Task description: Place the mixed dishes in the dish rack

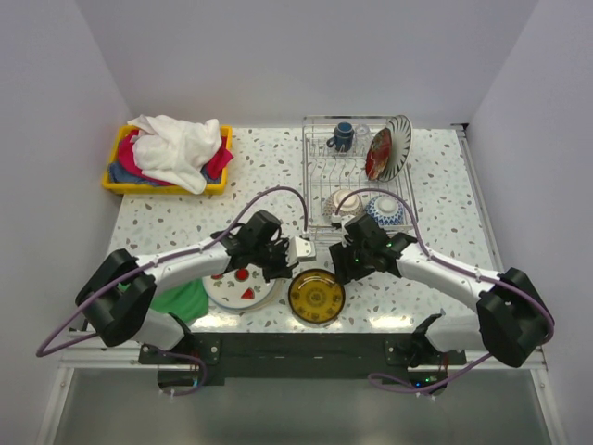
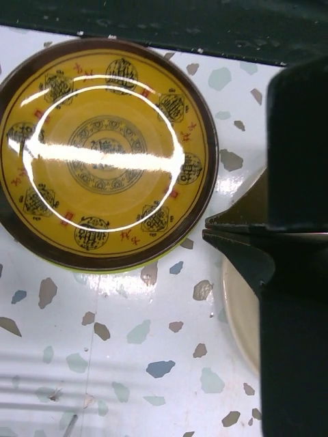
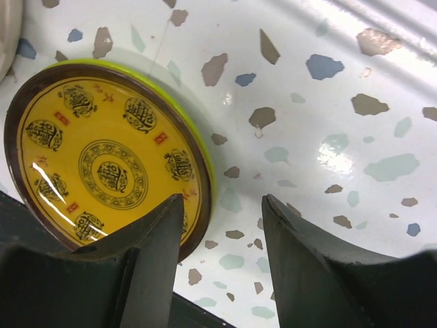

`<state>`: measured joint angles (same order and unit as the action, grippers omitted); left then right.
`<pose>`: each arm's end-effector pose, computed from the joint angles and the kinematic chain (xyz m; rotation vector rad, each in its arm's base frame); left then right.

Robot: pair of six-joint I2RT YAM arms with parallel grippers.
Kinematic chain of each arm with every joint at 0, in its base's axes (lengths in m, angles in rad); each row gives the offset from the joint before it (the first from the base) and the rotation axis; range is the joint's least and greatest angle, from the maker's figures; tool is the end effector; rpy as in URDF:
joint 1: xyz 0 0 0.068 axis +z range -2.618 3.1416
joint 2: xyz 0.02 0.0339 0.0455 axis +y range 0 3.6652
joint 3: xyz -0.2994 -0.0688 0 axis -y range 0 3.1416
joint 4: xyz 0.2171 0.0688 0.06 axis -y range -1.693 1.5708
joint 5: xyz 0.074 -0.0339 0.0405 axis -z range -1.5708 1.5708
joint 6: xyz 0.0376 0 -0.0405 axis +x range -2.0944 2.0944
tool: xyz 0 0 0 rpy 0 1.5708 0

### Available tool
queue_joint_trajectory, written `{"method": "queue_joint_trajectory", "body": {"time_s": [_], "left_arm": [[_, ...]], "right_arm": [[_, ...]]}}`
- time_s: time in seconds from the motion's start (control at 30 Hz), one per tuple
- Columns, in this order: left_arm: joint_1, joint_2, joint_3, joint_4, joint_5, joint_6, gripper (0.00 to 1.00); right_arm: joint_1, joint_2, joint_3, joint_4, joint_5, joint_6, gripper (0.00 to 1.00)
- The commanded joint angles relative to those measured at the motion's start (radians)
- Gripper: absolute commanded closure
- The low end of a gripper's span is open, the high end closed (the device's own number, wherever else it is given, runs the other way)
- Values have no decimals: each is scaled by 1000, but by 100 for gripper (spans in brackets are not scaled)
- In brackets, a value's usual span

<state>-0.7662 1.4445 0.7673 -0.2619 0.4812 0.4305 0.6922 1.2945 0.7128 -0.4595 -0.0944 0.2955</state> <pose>0.1698 -0.1876 0.2346 1.5745 1.9536 -0.7416 0.1586 0.1361 0.2362 -0.5623 2.6232 0.4564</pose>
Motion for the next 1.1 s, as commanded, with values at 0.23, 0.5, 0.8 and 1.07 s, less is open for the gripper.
{"method": "queue_joint_trajectory", "body": {"time_s": [0.23, 0.5, 0.8, 1.07], "left_arm": [[-42, -82, -8, -157, 149, 186, 100], [-139, -50, -16, -86, 125, 142, 100], [-170, 14, -37, -63, 62, 149, 100], [-185, 120, -14, -30, 28, 154, 100]], "right_arm": [[-55, -17, -7, -8, 13, 54, 49], [-88, -32, -21, -5, -1, 56, 52], [-111, -40, -27, 10, -53, 73, 50], [-111, -29, -53, 36, -145, 116, 47]]}}
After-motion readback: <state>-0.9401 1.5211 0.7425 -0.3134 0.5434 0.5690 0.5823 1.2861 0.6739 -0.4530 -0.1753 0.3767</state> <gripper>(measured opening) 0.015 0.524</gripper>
